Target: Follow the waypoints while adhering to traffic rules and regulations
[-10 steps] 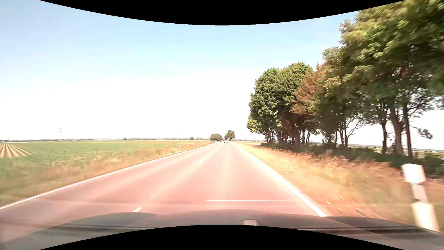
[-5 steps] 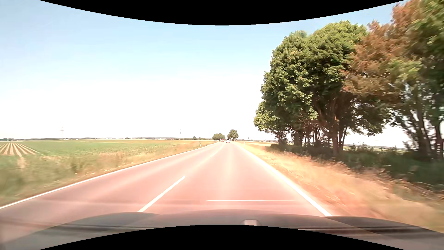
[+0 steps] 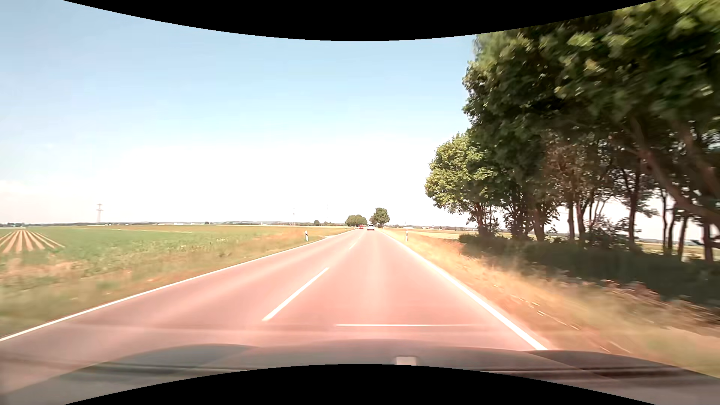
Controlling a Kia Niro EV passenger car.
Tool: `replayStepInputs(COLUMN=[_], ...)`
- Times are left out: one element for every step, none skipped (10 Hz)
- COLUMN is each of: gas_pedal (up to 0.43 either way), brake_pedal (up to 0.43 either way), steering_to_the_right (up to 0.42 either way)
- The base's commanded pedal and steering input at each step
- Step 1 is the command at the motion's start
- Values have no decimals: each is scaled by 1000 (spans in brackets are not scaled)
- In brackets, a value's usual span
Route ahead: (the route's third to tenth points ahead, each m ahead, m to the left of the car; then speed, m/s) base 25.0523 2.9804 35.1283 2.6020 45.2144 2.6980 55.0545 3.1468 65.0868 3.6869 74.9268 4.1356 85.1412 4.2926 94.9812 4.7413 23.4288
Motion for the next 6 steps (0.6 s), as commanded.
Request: replayStepInputs(gas_pedal=[248, 248, 248, 248, 248, 248], brake_pedal=[0, 0, 0, 0, 0, 0], steering_to_the_right=[-2, -3, -3, -3, -3, -3])
